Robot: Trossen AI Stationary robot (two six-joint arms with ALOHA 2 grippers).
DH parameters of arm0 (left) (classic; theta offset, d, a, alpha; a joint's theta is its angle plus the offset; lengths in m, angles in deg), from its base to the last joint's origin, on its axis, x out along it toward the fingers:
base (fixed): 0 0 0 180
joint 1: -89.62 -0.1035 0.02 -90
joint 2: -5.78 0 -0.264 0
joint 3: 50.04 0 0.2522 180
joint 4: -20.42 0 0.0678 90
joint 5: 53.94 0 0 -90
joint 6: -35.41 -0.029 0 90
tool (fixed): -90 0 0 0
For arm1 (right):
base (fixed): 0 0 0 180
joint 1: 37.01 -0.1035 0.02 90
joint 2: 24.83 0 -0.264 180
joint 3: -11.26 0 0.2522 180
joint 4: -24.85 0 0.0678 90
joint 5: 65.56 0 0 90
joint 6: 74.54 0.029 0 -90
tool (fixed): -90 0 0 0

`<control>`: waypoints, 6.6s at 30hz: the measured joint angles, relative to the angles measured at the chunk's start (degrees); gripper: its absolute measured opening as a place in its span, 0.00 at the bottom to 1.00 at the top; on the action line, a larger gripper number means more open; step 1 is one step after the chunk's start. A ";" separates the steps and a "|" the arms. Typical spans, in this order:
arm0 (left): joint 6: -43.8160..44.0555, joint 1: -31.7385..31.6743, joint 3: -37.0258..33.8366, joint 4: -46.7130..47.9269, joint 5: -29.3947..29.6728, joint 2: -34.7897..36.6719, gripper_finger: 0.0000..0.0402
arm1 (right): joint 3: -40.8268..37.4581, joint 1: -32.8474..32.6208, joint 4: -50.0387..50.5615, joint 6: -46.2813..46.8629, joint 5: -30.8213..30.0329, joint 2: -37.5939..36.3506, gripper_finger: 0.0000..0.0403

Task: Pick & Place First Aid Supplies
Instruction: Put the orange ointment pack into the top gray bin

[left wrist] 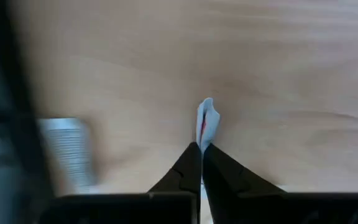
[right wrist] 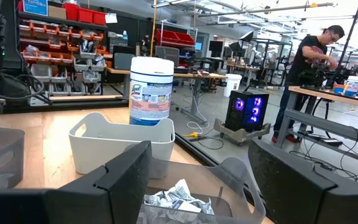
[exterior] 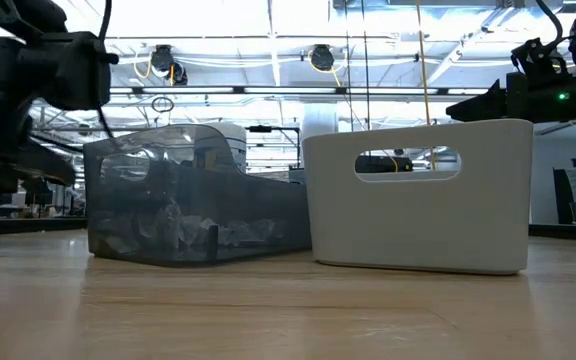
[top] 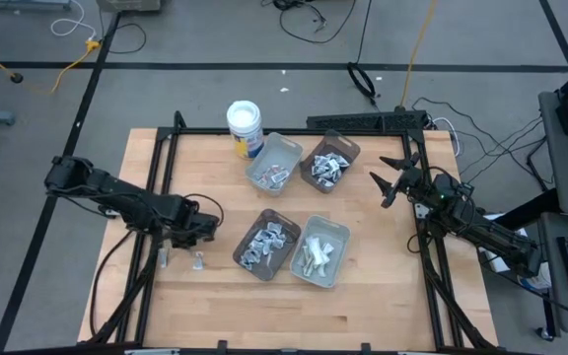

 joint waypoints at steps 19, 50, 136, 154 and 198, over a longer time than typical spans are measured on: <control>-32.89 -5.07 16.07 13.91 1.97 2.86 0.01 | 0.01 -0.02 -0.03 0.00 0.00 0.02 0.65; -78.12 -37.21 77.76 23.14 11.25 -47.17 0.00 | 0.01 0.00 -0.01 0.01 0.00 0.02 0.65; 0.29 13.63 15.50 2.05 7.49 -5.48 0.52 | 0.00 0.00 -0.01 0.01 0.00 0.00 0.65; -0.55 14.06 7.63 -3.20 8.89 -8.25 0.48 | 0.00 0.00 -0.01 0.01 0.00 0.00 0.65; -47.15 -20.31 38.08 19.89 9.40 -11.45 0.02 | 0.00 -0.02 0.00 0.01 0.01 0.00 0.65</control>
